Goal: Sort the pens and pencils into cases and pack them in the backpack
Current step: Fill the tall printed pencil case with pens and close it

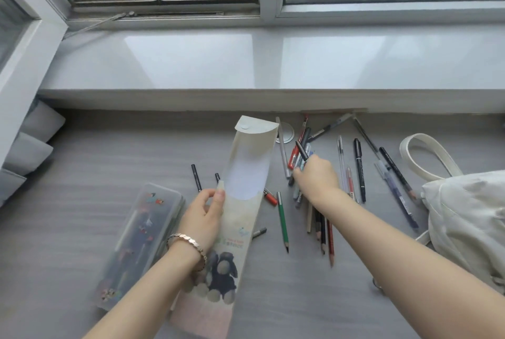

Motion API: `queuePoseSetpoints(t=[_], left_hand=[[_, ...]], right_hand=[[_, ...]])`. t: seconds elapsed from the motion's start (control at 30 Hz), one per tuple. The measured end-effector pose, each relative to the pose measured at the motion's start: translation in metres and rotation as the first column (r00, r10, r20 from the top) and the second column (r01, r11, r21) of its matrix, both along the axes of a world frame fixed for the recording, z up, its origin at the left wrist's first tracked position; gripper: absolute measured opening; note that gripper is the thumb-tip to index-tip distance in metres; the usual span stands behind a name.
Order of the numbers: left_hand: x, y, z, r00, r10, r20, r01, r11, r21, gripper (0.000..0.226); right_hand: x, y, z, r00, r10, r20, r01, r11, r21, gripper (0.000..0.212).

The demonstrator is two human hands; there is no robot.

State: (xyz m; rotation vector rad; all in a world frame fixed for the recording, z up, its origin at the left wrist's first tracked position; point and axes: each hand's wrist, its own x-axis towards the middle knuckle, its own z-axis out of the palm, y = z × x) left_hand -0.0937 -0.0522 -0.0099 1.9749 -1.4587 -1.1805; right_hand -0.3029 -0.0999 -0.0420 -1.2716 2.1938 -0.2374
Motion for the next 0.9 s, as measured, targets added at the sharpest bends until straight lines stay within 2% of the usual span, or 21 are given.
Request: queuePoseSetpoints(t=[0.13, 0.23, 0.33, 0.4, 0.47, 0.53, 0.57, 0.7, 0.8, 0.83, 0.9], left_hand=[[-0.005, -0.005, 0.0, 1.0, -0.01, 0.015, 0.01, 1.0, 0.006, 0.02], [-0.005, -0.006, 0.001, 0.999, -0.037, 0.034, 0.036, 0.999, 0.033, 0.021], [-0.006, -0.005, 0.002, 0.998, -0.057, 0.019, 0.056, 0.997, 0.046, 0.019], [-0.008, -0.003, 0.001, 0.997, -0.073, -0.002, 0.073, 0.996, 0.053, 0.02], [-0.012, 0.001, 0.0, 0.993, -0.114, -0.027, 0.116, 0.991, 0.071, 0.02], [-0.018, 0.007, 0.0, 0.985, -0.166, -0.044, 0.169, 0.982, 0.089, 0.018], [-0.022, 0.011, 0.002, 0.981, -0.187, -0.055, 0.191, 0.977, 0.089, 0.018], [-0.033, 0.02, 0.012, 0.962, -0.238, -0.133, 0.244, 0.97, 0.024, 0.019], [-0.033, 0.023, 0.016, 0.953, -0.267, -0.145, 0.27, 0.963, 0.001, 0.02], [-0.032, 0.024, 0.016, 0.951, -0.274, -0.141, 0.277, 0.961, -0.001, 0.019], [-0.032, 0.027, 0.016, 0.951, -0.28, -0.128, 0.282, 0.96, -0.004, 0.019]], right_hand=[[0.004, -0.011, -0.006, 0.994, 0.051, -0.096, -0.041, 0.994, 0.098, 0.018], [-0.003, -0.008, -0.004, 0.999, -0.018, 0.036, 0.015, 0.996, 0.092, 0.036], [-0.008, 0.001, 0.019, 0.96, -0.129, 0.248, 0.135, 0.991, -0.009, 0.032], [-0.005, 0.01, 0.041, 0.839, -0.186, 0.51, 0.271, 0.958, -0.096, 0.02], [0.0, 0.019, 0.064, 0.59, -0.127, 0.798, 0.408, 0.899, -0.159, 0.013], [0.008, 0.027, 0.078, 0.388, 0.001, 0.922, 0.454, 0.87, -0.192, 0.017], [0.013, 0.031, 0.08, 0.344, 0.046, 0.938, 0.456, 0.865, -0.209, 0.021], [0.032, 0.05, 0.071, 0.445, 0.074, 0.892, 0.414, 0.867, -0.279, 0.033], [0.032, 0.054, 0.067, 0.411, 0.064, 0.909, 0.504, 0.815, -0.285, 0.046], [0.03, 0.054, 0.065, 0.451, 0.064, 0.89, 0.518, 0.793, -0.32, 0.051], [0.026, 0.053, 0.062, 0.65, 0.096, 0.754, 0.413, 0.788, -0.457, 0.046]])
